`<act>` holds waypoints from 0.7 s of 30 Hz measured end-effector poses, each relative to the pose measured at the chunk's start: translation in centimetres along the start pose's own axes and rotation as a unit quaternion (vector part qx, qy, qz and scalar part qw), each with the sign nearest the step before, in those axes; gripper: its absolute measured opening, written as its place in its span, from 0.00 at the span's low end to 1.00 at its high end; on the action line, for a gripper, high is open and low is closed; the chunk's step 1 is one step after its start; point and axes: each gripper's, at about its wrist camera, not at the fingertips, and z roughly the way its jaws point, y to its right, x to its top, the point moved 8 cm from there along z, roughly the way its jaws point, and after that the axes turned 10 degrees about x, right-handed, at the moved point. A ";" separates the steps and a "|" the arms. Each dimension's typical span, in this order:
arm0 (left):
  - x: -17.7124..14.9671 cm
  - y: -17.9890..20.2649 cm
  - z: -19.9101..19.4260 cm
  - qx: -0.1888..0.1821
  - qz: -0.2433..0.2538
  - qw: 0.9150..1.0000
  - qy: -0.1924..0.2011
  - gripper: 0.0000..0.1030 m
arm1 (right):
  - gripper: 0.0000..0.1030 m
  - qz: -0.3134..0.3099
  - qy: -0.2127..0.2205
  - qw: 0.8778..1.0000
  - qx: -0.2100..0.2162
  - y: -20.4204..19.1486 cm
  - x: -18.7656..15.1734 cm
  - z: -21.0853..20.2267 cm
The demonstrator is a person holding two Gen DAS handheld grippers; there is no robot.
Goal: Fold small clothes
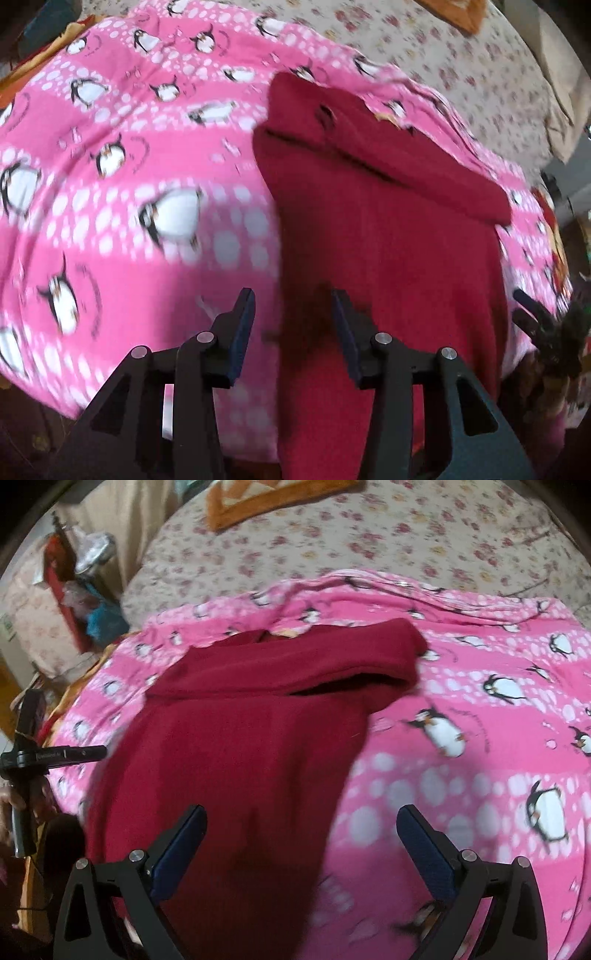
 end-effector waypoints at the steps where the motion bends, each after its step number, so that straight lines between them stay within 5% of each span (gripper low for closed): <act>1: -0.9 0.3 -0.1 -0.004 0.005 1.000 -0.007 0.42 | 1.00 -0.004 -0.008 1.000 0.005 -0.6 -0.4 0.0; 5: -4.4 1.0 -0.1 -0.025 0.011 0.999 -0.038 0.43 | 1.00 -0.010 -0.040 0.999 0.022 -2.3 -2.6 0.1; 8: -6.1 0.7 0.1 -0.022 0.003 0.999 -0.041 0.54 | 1.00 -0.016 -0.073 0.997 0.030 -3.1 -4.7 0.7; 15: -8.3 -0.6 -0.8 -0.031 -0.021 0.999 -0.038 0.54 | 1.00 -0.037 -0.085 0.994 -0.056 -0.9 -7.2 -1.1; 21: -9.6 -1.0 -1.1 -0.044 -0.029 0.997 -0.049 0.54 | 1.00 0.063 -0.061 0.996 0.010 1.3 -8.4 -4.0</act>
